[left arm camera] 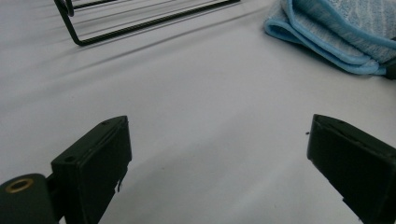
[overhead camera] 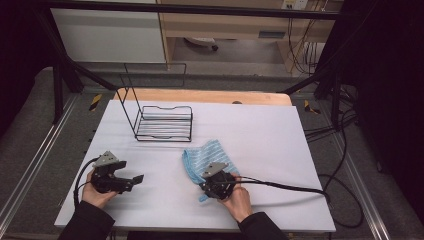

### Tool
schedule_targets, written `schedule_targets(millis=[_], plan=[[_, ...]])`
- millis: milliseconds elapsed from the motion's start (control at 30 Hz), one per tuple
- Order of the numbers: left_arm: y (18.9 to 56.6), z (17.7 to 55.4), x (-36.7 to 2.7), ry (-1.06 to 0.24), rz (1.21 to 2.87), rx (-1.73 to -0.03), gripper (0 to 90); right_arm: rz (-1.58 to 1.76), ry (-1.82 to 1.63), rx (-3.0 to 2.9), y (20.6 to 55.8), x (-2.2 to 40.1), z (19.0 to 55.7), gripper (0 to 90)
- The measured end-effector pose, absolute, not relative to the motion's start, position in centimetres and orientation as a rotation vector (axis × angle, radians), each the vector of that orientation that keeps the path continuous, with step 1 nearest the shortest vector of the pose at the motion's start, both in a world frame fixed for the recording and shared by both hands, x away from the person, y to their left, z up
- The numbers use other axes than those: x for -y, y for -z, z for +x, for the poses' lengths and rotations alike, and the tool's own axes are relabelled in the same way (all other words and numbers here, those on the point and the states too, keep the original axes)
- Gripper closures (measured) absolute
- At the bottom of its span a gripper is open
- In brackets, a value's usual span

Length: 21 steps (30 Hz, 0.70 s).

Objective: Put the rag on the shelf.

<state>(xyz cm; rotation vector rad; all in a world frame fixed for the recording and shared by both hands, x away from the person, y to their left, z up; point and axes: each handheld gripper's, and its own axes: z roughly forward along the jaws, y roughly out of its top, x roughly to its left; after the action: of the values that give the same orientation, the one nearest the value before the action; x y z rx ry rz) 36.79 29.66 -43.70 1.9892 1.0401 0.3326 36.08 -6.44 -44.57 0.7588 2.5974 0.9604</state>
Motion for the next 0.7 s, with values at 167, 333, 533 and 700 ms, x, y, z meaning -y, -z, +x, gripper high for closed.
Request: schedule_targets(millis=[167,333,533,700], plan=[[43.7,36.8,-29.7,-0.333,1.989,-1.040,6.4,0.748,-0.951,-2.582,44.6,6.4,36.0,83.6],[43.7,36.8,-29.7,-0.340,1.990,-1.041,6.4,0.779,-0.964,-2.574,44.4,6.4,36.0,86.6],[43.7,36.8,-29.7,-0.332,1.990,-1.042,6.4,0.834,-1.081,-2.595,43.3,6.5,35.8,86.9],[43.7,36.9,-29.7,-0.333,1.992,-1.045,6.4,0.912,-1.189,-2.610,42.7,5.7,35.7,86.8]])
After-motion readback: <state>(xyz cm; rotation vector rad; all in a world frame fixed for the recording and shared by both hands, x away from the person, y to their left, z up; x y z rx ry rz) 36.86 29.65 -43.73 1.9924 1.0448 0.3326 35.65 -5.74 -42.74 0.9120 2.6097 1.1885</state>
